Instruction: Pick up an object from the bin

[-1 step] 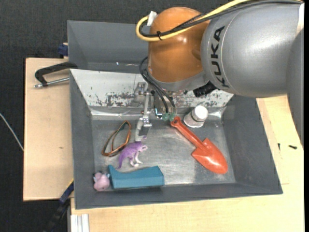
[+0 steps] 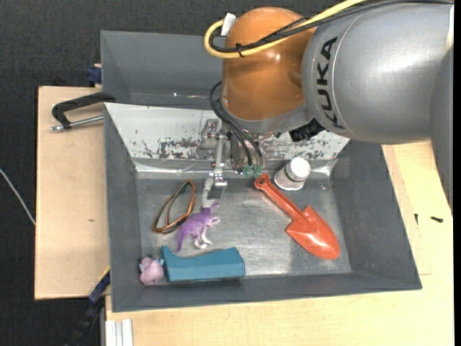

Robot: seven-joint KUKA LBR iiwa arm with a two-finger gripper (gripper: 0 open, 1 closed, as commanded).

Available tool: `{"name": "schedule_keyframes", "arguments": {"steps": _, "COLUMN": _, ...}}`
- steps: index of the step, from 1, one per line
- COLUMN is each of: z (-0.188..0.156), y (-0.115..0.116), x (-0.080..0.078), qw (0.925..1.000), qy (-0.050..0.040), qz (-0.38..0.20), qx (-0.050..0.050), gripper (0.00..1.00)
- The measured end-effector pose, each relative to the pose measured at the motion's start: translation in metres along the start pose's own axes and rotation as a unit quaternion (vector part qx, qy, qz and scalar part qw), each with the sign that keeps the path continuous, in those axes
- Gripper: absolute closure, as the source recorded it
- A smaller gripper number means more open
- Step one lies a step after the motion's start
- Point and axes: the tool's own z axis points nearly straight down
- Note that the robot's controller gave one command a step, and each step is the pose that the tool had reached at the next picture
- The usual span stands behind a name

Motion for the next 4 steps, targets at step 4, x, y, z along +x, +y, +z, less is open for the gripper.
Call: {"name": "schedule_keyframes", "arguments": {"steps": 4, "z": 0.155, "y": -0.004, "x": 0.002, "qw": 0.8846, "qy": -0.001, "qz": -0.466, "qx": -0.001, "gripper": 0.0}}
